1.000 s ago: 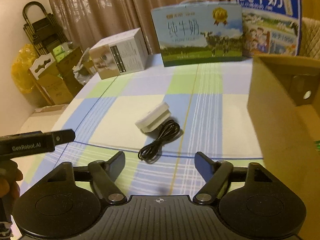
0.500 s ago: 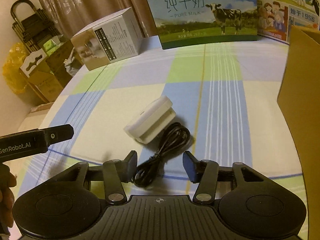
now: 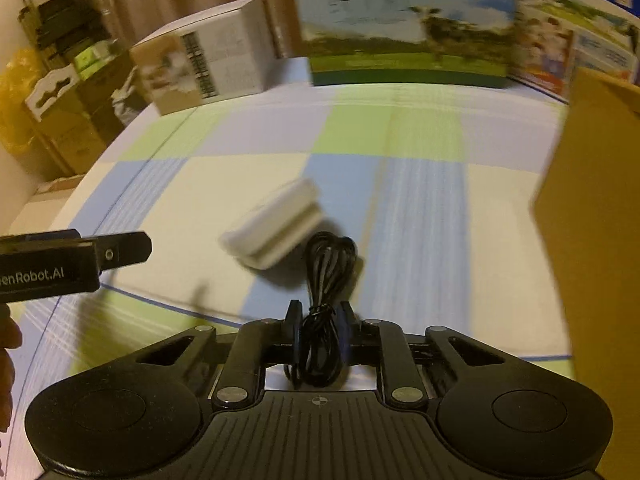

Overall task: Organize objects
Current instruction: 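Grasp the black cable with the right gripper while the left gripper grasps the white night-light, then carry the black cable and white night-light over the cardboard box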

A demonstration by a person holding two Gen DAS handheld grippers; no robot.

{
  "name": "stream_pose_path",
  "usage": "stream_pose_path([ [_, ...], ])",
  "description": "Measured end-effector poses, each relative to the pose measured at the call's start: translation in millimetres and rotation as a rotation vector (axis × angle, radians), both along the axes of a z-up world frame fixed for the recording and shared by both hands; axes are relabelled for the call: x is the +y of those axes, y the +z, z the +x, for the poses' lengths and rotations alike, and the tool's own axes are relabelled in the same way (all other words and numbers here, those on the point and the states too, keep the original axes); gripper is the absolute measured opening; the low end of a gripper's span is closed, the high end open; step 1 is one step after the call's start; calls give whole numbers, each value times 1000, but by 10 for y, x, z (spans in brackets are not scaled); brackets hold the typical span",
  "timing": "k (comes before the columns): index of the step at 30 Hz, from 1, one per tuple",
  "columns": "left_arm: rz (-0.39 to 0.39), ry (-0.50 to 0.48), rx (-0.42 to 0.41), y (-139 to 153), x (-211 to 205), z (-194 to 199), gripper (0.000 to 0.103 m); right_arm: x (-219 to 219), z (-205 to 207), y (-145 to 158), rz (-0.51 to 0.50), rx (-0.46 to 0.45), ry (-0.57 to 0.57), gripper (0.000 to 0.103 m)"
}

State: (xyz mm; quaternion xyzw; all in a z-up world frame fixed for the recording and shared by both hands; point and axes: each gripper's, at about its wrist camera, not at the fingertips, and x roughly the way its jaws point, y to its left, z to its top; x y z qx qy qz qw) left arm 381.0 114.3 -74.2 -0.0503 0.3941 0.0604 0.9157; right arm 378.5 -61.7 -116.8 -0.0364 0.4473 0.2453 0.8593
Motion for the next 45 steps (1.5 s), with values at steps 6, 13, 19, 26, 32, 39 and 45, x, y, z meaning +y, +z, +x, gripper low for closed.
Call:
stream_pose_path([
  [6,-38,-130,-9,-41,-266,120,93,-352,33,9,-23,10,-60,14],
  [13,-137,-233,-39,-157,-518,348,90,-499,48,12,6,38,-84,14],
  [19,-189,-261,-19,-308,-597,540,82,-479,72,4,32,54,-78,14],
  [26,-291,-242,-1,-405,-504,640,67,-458,68,-2,33,54,-71,13],
  [32,-268,-256,24,-376,-574,584,63,-451,65,7,31,50,-69,13],
  [39,-255,-232,45,-334,-629,444,62,-524,-94,127,30,25,-65,13],
  [45,-281,-204,36,-219,-657,234,62,-673,-279,277,42,14,-83,13],
])
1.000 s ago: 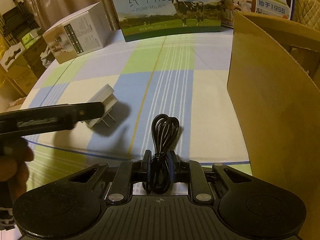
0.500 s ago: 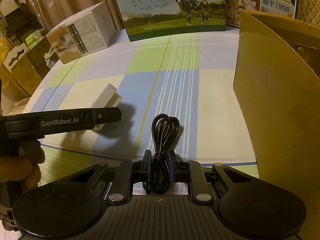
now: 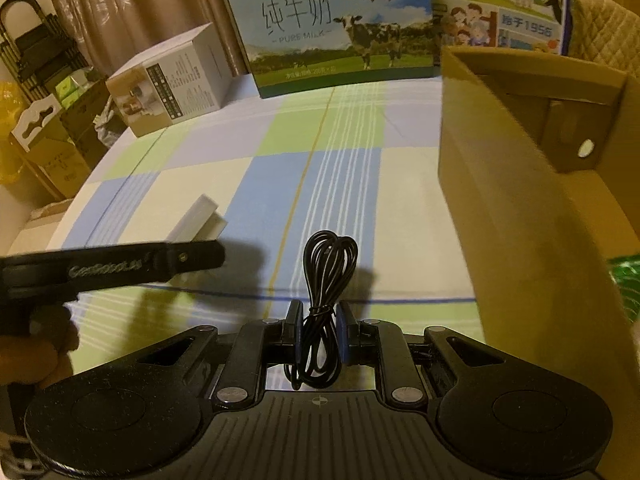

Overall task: Organize objects
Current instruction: 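Carry the black cable and white night-light over the cardboard box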

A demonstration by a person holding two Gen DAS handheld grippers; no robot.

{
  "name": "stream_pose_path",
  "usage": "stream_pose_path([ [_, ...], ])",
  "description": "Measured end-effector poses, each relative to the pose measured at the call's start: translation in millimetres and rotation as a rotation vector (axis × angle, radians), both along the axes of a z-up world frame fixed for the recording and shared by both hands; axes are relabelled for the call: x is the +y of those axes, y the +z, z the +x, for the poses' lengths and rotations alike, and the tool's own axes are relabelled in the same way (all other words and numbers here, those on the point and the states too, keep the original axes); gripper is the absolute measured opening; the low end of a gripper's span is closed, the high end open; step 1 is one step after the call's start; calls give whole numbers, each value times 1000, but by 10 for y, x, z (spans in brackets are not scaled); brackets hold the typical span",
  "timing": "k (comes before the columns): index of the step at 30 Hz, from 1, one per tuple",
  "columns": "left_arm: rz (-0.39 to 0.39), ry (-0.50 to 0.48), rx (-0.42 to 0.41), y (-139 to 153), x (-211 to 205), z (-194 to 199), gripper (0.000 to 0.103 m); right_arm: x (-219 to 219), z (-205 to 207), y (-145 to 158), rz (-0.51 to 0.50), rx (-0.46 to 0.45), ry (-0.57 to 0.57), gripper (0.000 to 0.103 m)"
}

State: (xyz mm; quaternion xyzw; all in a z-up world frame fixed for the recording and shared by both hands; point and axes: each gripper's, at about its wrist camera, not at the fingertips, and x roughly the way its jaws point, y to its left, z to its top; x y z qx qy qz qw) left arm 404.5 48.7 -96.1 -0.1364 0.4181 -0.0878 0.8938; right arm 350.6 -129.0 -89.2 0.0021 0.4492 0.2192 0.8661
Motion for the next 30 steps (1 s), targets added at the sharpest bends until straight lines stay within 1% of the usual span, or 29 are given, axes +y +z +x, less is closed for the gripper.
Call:
stream_pose_path([
  [5,-18,33,-8,166,-14,-352,62,-75,-247,160,22,-18,3,13],
  [8,-29,87,-11,287,41,-590,62,-126,-433,295,37,-50,9,13],
  [11,-29,144,-28,431,95,-843,62,-178,-699,406,47,-75,16,13],
  [13,-5,161,-51,556,71,-1034,62,-202,-886,464,61,-83,21,13],
  [16,-15,179,-77,717,49,-1317,62,-226,-1171,555,63,-113,35,13],
  [21,10,174,-101,898,-86,-1751,62,-345,-1577,697,75,-145,25,13],
  [30,33,151,-103,1039,-341,-2411,62,-593,-2151,950,78,-188,8,13],
])
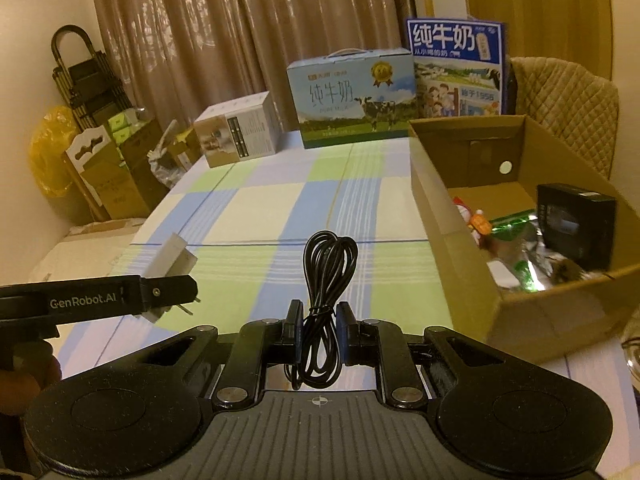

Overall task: Organize objects
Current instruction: 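Carry the black cable and white night-light over the cardboard box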

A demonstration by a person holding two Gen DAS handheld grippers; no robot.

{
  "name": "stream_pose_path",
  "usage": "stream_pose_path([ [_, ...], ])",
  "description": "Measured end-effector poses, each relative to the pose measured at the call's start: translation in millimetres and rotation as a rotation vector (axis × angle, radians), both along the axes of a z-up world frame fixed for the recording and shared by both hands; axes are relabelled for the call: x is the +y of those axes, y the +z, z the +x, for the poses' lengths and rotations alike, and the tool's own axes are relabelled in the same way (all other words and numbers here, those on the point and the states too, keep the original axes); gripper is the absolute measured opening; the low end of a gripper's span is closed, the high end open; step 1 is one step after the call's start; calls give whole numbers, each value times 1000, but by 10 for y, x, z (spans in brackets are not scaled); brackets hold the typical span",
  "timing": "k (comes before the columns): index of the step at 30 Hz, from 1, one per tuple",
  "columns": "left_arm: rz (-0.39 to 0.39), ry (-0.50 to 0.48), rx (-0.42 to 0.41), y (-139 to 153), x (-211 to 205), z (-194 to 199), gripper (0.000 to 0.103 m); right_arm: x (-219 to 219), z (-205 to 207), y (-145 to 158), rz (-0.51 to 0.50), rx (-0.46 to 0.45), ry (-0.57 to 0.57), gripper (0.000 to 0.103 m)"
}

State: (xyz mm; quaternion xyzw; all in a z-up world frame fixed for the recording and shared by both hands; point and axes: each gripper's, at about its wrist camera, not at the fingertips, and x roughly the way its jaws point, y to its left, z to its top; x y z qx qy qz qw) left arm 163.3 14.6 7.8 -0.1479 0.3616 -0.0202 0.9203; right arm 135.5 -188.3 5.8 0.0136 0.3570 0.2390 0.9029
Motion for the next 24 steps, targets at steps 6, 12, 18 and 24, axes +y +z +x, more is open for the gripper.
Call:
stream_pose_path([
  [6,6,-20,-14,106,-194,-300,62,-172,-258,118,3,-14,-16,13],
  [12,4,-26,-37,203,-309,-498,62,-290,-408,243,0,-39,-21,13],
  [18,2,-30,-46,260,-383,-588,62,-380,-467,306,-4,-51,-25,13],
  [24,5,-47,-49,278,-473,-612,62,-442,-486,321,-1,-55,-28,13],
])
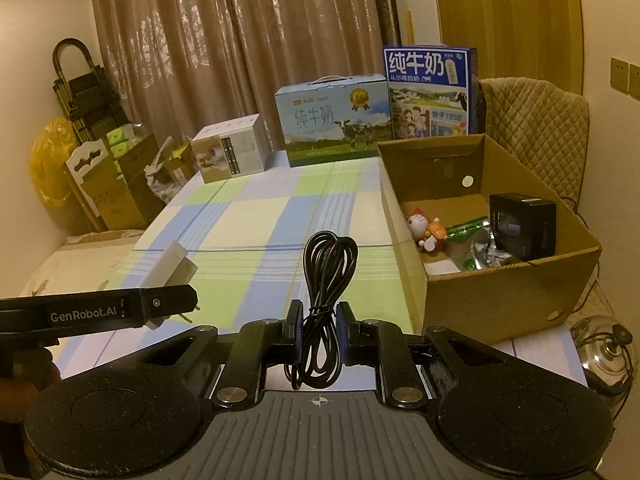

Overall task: Organize objects
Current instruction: 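Carry the black cable and white night-light over the cardboard box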

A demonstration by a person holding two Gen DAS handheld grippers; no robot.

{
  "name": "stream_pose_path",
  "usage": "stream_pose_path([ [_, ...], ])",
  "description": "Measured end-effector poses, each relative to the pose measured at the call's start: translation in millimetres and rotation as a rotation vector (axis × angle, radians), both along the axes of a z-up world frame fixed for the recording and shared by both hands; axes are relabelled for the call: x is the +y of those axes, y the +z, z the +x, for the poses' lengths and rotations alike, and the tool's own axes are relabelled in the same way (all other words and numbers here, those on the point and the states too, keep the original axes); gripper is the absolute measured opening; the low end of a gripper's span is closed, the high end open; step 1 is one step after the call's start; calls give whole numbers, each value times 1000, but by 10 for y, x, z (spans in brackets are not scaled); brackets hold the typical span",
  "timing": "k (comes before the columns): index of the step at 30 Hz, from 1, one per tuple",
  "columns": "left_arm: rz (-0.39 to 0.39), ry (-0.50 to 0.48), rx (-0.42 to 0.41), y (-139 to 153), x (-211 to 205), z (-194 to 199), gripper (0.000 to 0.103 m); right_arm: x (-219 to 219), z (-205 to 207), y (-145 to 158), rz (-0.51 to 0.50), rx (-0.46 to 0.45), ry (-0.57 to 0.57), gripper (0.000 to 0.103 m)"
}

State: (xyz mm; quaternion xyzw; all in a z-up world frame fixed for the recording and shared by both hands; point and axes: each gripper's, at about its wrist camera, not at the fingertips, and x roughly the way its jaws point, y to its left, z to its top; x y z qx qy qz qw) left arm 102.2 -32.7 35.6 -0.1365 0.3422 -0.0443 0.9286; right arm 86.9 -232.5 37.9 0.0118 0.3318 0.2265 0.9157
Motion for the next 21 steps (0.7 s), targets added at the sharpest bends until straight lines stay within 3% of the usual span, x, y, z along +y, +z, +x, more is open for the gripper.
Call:
stream_pose_path([
  [21,4,-50,6,-40,-218,-5,62,-169,2,67,-4,-14,-20,13],
])
